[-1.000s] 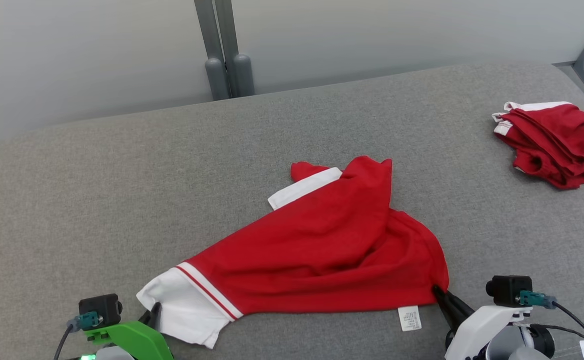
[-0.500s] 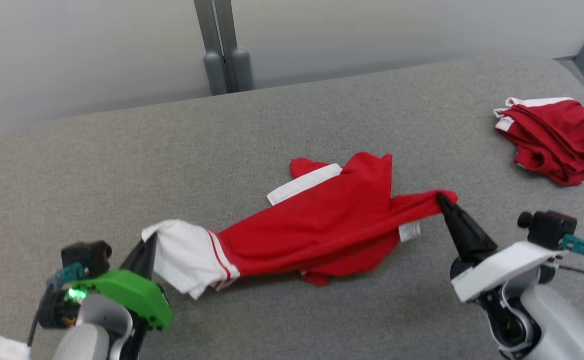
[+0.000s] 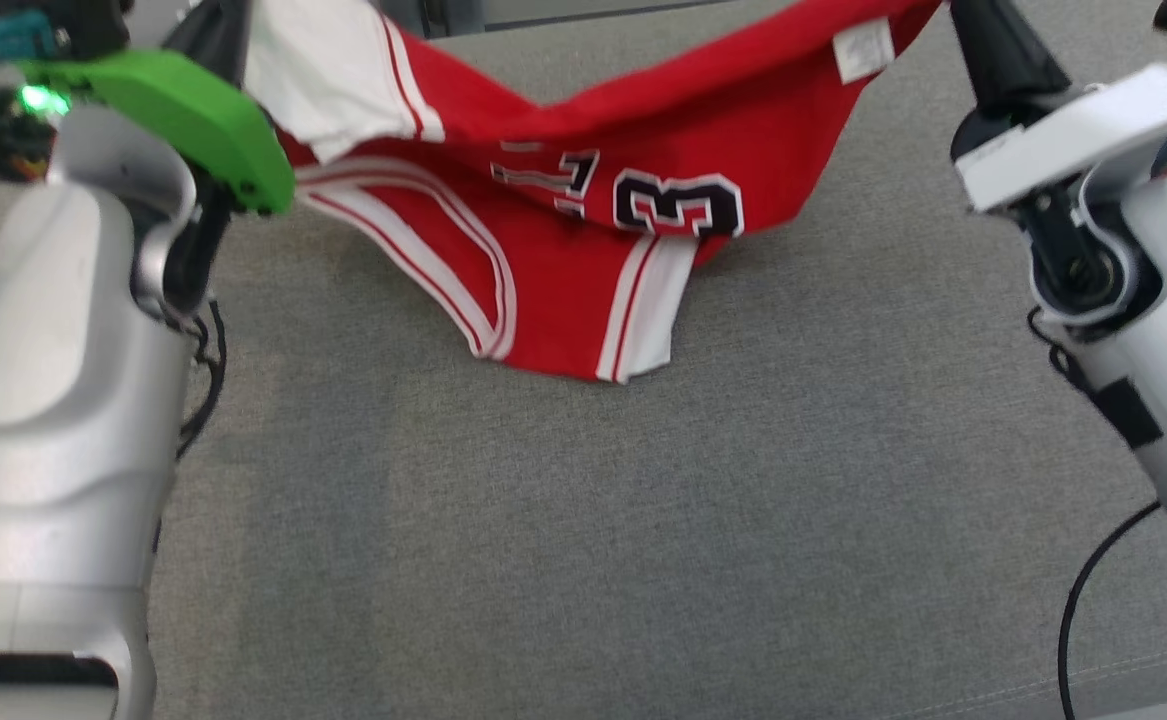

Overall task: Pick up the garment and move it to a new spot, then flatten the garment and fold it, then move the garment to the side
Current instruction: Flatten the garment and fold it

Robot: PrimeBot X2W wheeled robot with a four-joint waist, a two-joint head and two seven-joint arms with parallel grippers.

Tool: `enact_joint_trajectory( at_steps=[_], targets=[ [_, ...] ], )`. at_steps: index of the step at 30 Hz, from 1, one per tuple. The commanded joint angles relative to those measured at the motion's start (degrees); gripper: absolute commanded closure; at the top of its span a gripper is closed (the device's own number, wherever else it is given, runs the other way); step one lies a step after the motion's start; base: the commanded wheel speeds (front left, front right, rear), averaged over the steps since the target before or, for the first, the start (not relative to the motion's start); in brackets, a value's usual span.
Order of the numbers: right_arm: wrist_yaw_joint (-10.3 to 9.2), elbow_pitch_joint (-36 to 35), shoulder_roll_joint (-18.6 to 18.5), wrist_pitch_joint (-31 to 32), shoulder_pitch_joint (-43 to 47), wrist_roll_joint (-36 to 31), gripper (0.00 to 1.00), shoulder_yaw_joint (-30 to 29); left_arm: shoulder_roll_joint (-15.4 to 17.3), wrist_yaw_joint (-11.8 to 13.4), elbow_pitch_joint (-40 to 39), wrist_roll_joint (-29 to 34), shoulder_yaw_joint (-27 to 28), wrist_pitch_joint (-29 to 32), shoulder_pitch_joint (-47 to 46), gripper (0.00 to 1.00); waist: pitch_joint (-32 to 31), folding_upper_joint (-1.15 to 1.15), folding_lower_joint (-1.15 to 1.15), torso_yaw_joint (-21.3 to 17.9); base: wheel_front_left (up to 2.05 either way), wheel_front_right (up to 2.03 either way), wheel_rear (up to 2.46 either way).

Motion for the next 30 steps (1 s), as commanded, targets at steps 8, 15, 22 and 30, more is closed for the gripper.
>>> enact_joint_trajectory(
  at_steps=[8, 15, 22, 30],
  targets=[
    [0.02, 7.7, -2.3, -1.8, -23.7, 4.1, 1.00, 1.7, 0.9, 0.2, 15.0, 4.1, -0.8, -4.3, -28.2, 1.00, 9.7, 0.00, 0.00, 0.4, 0.00, 0.00, 0.00],
    [0.02, 11.8, -3.1, -3.1, -34.3, 4.0, 1.00, 4.3, 1.4, -0.1, 22.3, 5.5, -1.4, -10.4, -39.1, 1.00, 9.8, 0.00, 0.00, 0.0, 0.00, 0.00, 0.00],
    [0.02, 12.7, -4.0, -3.5, -32.8, 7.5, 1.00, 8.7, 0.5, -0.9, 27.7, 2.2, -2.6, -10.8, -39.8, 1.00, 7.7, 0.00, 0.00, 0.8, 0.00, 0.00, 0.00],
    [0.02, 10.8, -5.0, -2.6, -20.4, 12.5, 1.00, 17.6, 2.5, -1.0, 24.8, -6.8, -13.1, -1.1, -25.8, 1.00, 0.9, 0.00, 0.00, 1.3, 0.00, 0.00, 0.00]
  ],
)
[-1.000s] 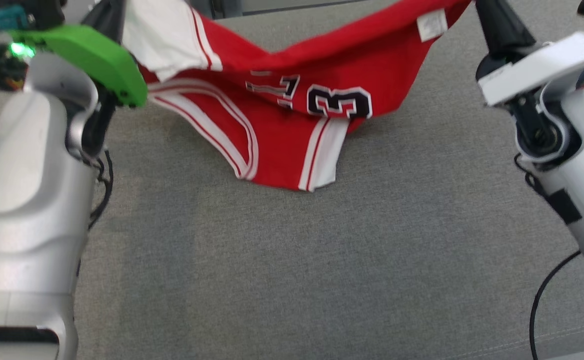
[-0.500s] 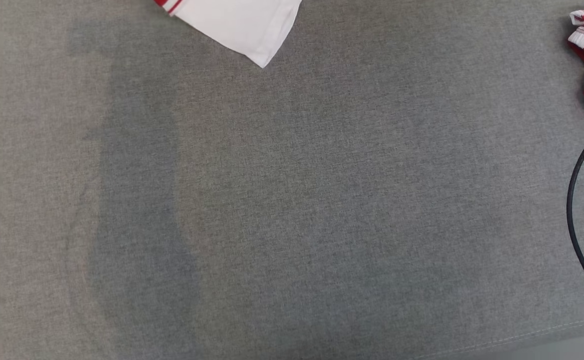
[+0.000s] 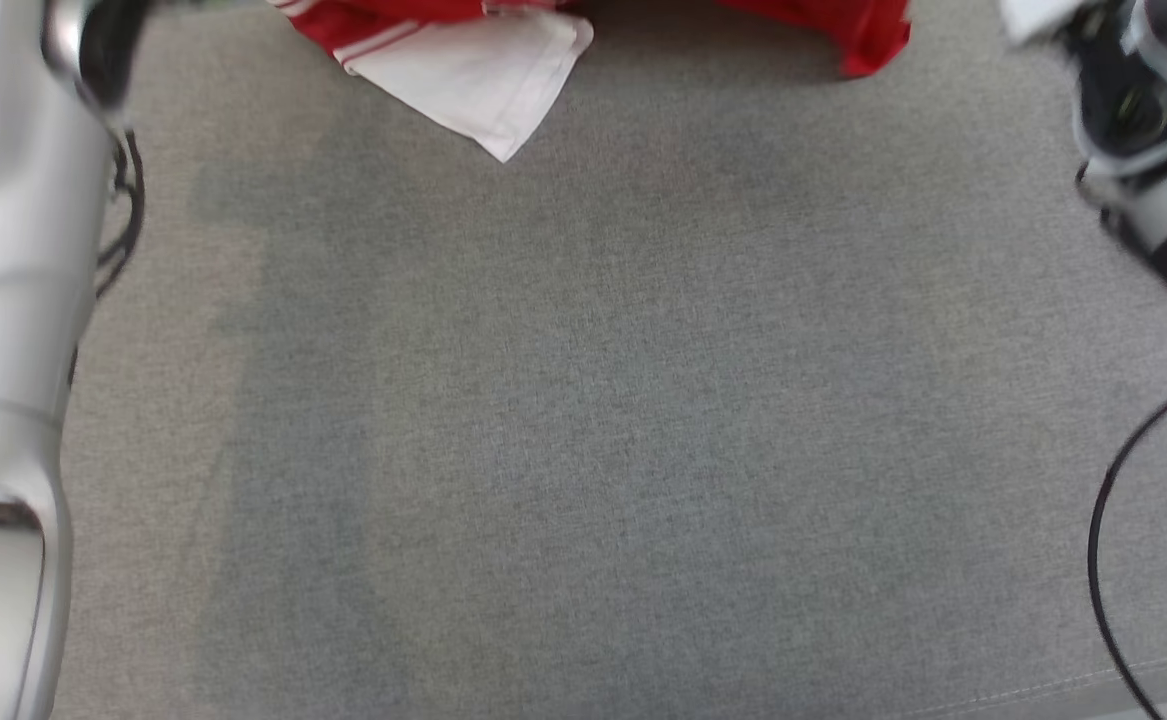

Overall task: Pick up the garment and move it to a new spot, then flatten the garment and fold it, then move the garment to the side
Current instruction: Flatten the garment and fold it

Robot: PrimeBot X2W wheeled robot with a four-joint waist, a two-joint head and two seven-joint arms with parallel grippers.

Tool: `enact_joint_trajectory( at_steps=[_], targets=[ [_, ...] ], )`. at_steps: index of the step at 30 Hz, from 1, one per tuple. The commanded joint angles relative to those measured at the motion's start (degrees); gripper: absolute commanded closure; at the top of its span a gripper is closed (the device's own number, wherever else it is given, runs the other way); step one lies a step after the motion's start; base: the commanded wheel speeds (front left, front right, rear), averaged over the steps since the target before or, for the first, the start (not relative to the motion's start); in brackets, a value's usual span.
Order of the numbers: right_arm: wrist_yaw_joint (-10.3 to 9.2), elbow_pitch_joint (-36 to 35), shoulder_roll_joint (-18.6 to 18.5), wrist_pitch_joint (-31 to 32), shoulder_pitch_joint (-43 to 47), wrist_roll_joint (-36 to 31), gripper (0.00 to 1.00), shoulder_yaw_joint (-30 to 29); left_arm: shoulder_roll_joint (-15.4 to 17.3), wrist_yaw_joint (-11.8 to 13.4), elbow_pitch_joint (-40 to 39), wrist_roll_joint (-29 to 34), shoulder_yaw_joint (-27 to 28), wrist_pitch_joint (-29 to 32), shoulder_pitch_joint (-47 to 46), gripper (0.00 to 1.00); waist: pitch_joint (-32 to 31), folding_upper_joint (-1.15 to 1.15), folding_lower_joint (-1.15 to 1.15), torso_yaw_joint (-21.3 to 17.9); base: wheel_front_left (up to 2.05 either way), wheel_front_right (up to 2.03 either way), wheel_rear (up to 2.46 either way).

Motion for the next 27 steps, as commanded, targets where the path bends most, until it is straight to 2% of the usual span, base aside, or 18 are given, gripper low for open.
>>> enact_joint_trajectory(
  at_steps=[1, 7, 12, 17, 20, 23, 27],
  targets=[
    [0.02, -0.4, -0.6, 0.3, 2.7, 1.3, 1.00, 1.2, 1.6, -0.1, -1.5, -1.9, -1.5, 1.6, 2.9, 1.00, -4.4, 0.00, -0.01, 0.3, 0.00, 0.00, 0.00],
    [0.02, -3.6, -2.5, 3.6, 13.4, 5.5, 1.00, 8.0, 8.3, -0.1, -11.7, -12.5, -9.8, 11.9, 17.7, 1.00, -11.8, 0.00, -0.01, 0.0, 0.00, 0.00, 0.00],
    [0.02, -7.4, -5.3, 8.3, 20.6, 8.4, 1.00, 13.1, 14.2, -0.1, -21.0, -19.9, -13.9, 21.8, 28.7, 1.00, -16.5, 0.00, -0.01, -0.4, 0.00, 0.00, 0.00],
    [0.02, -11.4, -9.5, 14.3, 27.0, 11.6, 1.00, 17.3, 21.3, 0.0, -32.1, -26.3, -16.8, 34.2, 38.9, 1.00, -21.0, 0.00, -0.01, -0.7, 0.00, 0.00, 0.00],
    [0.03, -13.8, -12.5, 18.0, 29.8, 12.7, 1.00, 19.5, 25.1, 1.8, -39.8, -30.0, -17.5, 40.5, 43.9, 1.00, -22.0, 0.00, -0.01, -0.7, 0.00, 0.00, 0.00],
    [0.03, -16.5, -15.4, 22.0, 32.3, 14.2, 1.00, 21.5, 29.2, 4.6, -48.7, -33.9, -18.2, 46.8, 48.4, 1.00, -22.6, 0.00, -0.01, -0.9, 0.00, 0.00, 0.00],
    [0.03, -19.8, -19.4, 27.0, 35.0, 15.8, 1.00, 23.3, 34.1, 8.2, -59.2, -37.6, -18.7, 52.2, 53.0, 1.00, -23.0, 0.00, -0.01, -1.3, 0.00, 0.00, 0.00]
  ],
)
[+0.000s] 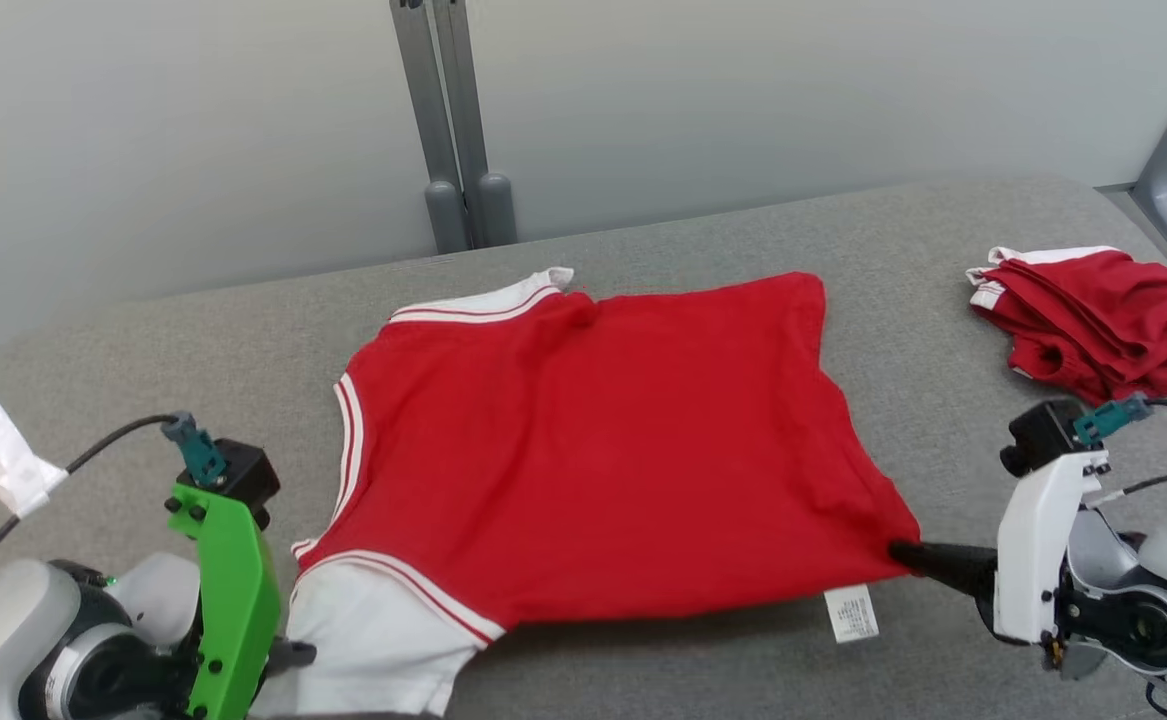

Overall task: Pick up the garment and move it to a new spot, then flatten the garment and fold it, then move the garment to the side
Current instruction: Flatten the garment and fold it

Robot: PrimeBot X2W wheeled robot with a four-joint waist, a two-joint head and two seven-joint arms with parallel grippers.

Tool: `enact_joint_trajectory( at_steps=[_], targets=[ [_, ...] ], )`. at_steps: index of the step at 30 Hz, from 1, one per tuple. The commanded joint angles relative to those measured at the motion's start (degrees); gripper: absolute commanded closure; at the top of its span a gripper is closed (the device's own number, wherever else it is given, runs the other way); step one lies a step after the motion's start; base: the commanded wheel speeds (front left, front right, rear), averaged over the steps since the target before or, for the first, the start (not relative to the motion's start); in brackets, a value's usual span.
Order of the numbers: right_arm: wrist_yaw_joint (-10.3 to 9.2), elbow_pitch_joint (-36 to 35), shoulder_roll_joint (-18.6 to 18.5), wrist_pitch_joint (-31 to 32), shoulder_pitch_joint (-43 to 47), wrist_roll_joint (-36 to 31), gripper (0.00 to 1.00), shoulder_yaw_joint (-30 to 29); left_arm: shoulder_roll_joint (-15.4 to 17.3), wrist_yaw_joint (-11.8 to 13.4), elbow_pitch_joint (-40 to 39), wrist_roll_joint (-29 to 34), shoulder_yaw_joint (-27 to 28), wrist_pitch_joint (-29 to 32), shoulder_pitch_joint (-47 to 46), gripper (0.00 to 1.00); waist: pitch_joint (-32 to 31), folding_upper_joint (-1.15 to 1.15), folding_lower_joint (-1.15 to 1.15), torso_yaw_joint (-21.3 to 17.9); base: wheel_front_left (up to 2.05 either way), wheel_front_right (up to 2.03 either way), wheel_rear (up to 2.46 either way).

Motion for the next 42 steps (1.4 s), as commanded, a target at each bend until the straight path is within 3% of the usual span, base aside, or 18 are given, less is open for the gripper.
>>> enact_joint_trajectory(
  at_steps=[1, 8, 15, 24, 33, 42],
  targets=[
    [0.03, -1.1, -1.1, 1.5, 1.4, 0.8, 1.00, 0.4, 1.1, 1.1, -2.5, -1.4, 0.0, 0.9, 1.8, 1.00, -0.4, 0.00, 0.00, -0.5, 0.00, 0.00, 0.00],
    [0.03, -6.1, -6.4, 8.2, 3.7, 2.3, 1.00, 1.8, 5.7, 5.3, -11.9, -4.6, 0.7, 3.5, 5.8, 1.00, 0.2, 0.00, 0.00, -1.6, 0.00, 0.00, 0.00],
    [0.03, -7.3, -7.3, 9.5, 2.2, 2.6, 1.00, 1.7, 7.2, 7.4, -14.1, -6.8, 1.8, 4.9, 6.0, 1.00, 1.6, 0.00, 0.00, -2.8, 0.00, 0.00, 0.00],
    [0.03, -5.2, -4.4, 11.0, -2.7, 4.4, 1.00, -0.2, 3.5, 8.3, -8.8, -7.9, 3.2, 8.6, -1.6, 1.00, 6.4, 0.00, 0.00, -4.7, 0.00, 0.00, 0.00],
    [0.03, -0.6, -0.7, 11.5, -7.6, 7.0, 1.00, -2.9, -3.7, 8.4, 1.7, -5.4, 2.9, 11.9, -14.0, 1.00, 12.6, 0.00, 0.00, -6.6, 0.00, 0.00, 0.00],
    [0.03, 4.3, 1.9, 12.1, -8.9, 10.1, 1.00, -4.4, -5.9, 7.6, 12.7, -2.2, 2.0, 12.5, -20.2, 1.00, 14.8, 0.00, 0.00, -7.7, 0.00, 0.00, 0.00]
  ],
)
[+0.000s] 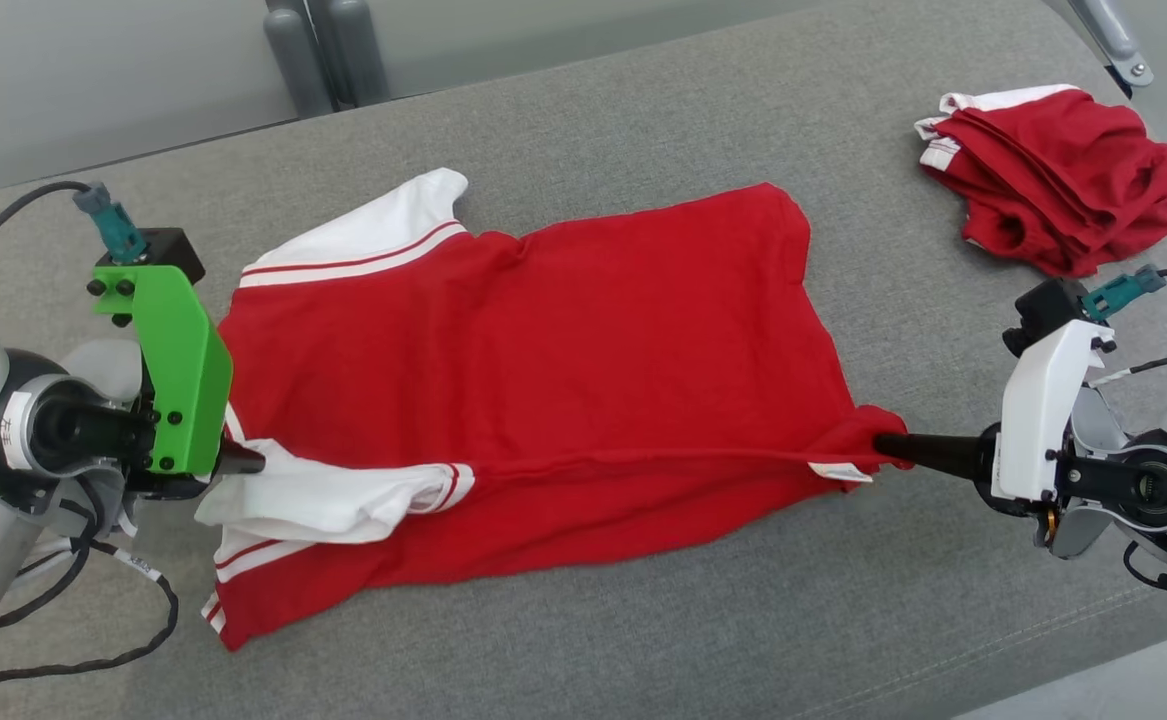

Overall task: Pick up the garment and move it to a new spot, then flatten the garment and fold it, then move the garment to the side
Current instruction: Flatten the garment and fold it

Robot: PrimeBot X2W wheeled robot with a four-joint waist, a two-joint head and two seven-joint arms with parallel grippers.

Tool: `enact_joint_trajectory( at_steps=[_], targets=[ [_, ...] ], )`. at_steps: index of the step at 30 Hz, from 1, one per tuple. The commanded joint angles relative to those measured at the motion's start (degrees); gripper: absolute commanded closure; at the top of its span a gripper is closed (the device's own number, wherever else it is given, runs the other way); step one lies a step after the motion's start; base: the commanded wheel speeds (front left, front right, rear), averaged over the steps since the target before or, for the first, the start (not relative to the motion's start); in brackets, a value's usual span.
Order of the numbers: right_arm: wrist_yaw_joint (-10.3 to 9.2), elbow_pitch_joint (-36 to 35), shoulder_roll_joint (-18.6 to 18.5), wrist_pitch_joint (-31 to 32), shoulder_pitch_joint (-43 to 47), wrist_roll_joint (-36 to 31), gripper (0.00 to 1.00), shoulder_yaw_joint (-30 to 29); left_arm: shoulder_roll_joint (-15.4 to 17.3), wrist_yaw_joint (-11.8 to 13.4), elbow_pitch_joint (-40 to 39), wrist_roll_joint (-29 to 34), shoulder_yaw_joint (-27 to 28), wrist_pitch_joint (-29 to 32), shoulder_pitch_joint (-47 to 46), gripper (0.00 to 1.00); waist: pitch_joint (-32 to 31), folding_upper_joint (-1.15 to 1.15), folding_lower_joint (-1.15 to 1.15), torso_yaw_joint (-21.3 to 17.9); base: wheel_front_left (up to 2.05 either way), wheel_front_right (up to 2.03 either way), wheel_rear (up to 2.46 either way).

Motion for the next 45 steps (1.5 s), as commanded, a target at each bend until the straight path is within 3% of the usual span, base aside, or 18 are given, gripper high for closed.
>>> enact_joint_trajectory(
  at_steps=[1, 9, 10, 11, 12, 13, 14, 15, 16, 21, 25, 28, 33, 38, 45],
  targets=[
    [0.03, 0.4, 0.1, 0.1, -0.3, 0.6, 1.00, -0.4, -0.3, -0.3, 0.7, 0.2, 0.2, -0.3, -1.0, 1.00, 0.5, 0.00, 0.00, -0.5, 0.00, 0.00, 0.00],
    [0.03, 2.9, 2.3, -0.6, -1.2, 1.1, 1.00, -1.7, -2.5, -1.3, 5.0, 0.9, 0.1, -1.9, -2.4, 1.00, 1.1, 0.00, 0.00, -0.5, 0.00, 0.00, 0.00],
    [0.03, 3.4, 2.8, -0.6, -1.3, 1.0, 0.90, -1.8, -2.7, -1.5, 5.5, 1.1, 0.0, -1.9, -2.6, 1.00, 1.2, 0.00, 0.00, -0.5, 0.00, 0.00, 0.00],
    [0.03, 3.9, 3.4, -0.6, -1.5, 0.9, 0.71, -1.8, -3.0, -1.7, 6.2, 1.4, -0.2, -2.0, -2.9, 1.00, 1.3, 0.00, 0.00, -0.5, 0.00, 0.00, 0.00],
    [0.03, 4.5, 4.1, -0.6, -1.8, 0.7, 0.33, -1.9, -3.4, -2.0, 6.8, 1.8, -0.5, -2.3, -3.2, 1.00, 1.3, 0.00, 0.00, -0.5, 0.00, 0.00, 0.00],
    [0.03, 4.9, 4.6, -0.8, -2.1, 0.7, 0.18, -2.0, -3.7, -2.3, 7.3, 2.0, -0.6, -2.5, -3.3, 0.92, 1.3, 0.00, 0.00, -0.5, 0.00, 0.00, 0.00],
    [0.03, 5.5, 5.1, -1.0, -2.3, 0.6, 0.00, -2.2, -4.0, -2.4, 7.9, 2.4, -0.9, -2.6, -3.5, 0.56, 1.2, 0.00, 0.00, -0.4, 0.00, 0.00, 0.00],
    [0.03, 6.0, 5.4, -1.1, -2.3, 0.6, 0.00, -2.3, -4.1, -2.7, 8.4, 2.8, -1.0, -3.1, -3.7, 0.18, 1.0, 0.00, 0.00, -0.3, 0.00, 0.00, 0.00],
    [0.03, 6.5, 5.8, -1.3, -2.3, 0.4, 0.00, -2.5, -4.3, -3.0, 9.0, 3.1, -1.2, -3.5, -3.9, 0.00, 0.8, 0.00, 0.00, -0.2, 0.00, 0.00, 0.00],
    [0.03, 7.2, 6.7, -6.0, -1.3, -1.1, 0.00, -4.6, -5.6, -4.6, 12.1, 3.5, -1.1, -6.4, -2.8, 0.00, -1.5, 0.00, 0.00, 0.4, 0.00, 0.00, 0.00],
    [0.03, 6.4, 6.7, -15.4, 0.8, -3.2, 0.00, -8.1, -5.8, -7.3, 13.1, 3.8, -0.7, -10.1, -1.2, 0.00, -4.1, 0.00, 0.00, 1.1, 0.00, 0.00, 0.00],
    [0.03, 4.6, 6.0, -22.8, 3.1, -5.8, 0.00, -9.9, -4.9, -10.0, 12.0, 6.6, -0.3, -16.8, 0.1, 0.00, -5.9, 0.00, 0.00, 1.6, 0.00, 0.00, 0.00],
    [0.03, 1.5, 4.5, -35.3, 8.0, -10.5, 0.00, -12.2, -4.2, -12.0, 9.1, 11.0, 2.1, -32.8, 4.4, 0.00, -8.3, 0.00, 0.00, 2.5, 0.00, 0.00, 0.00],
    [0.03, -0.2, 4.3, -39.7, 13.8, -16.6, 0.00, -16.2, -3.7, -8.4, 5.0, 18.0, 4.3, -50.9, 11.1, 0.00, -10.3, 0.00, 0.00, 3.3, 0.00, 0.00, 0.00],
    [0.03, -4.0, 12.2, -39.8, 27.8, -35.3, 0.00, -39.2, -5.2, 0.3, -1.7, 23.4, 7.6, -71.2, 23.5, 0.00, -11.5, 0.00, 0.00, 3.7, 0.00, 0.00, 0.00]
  ],
)
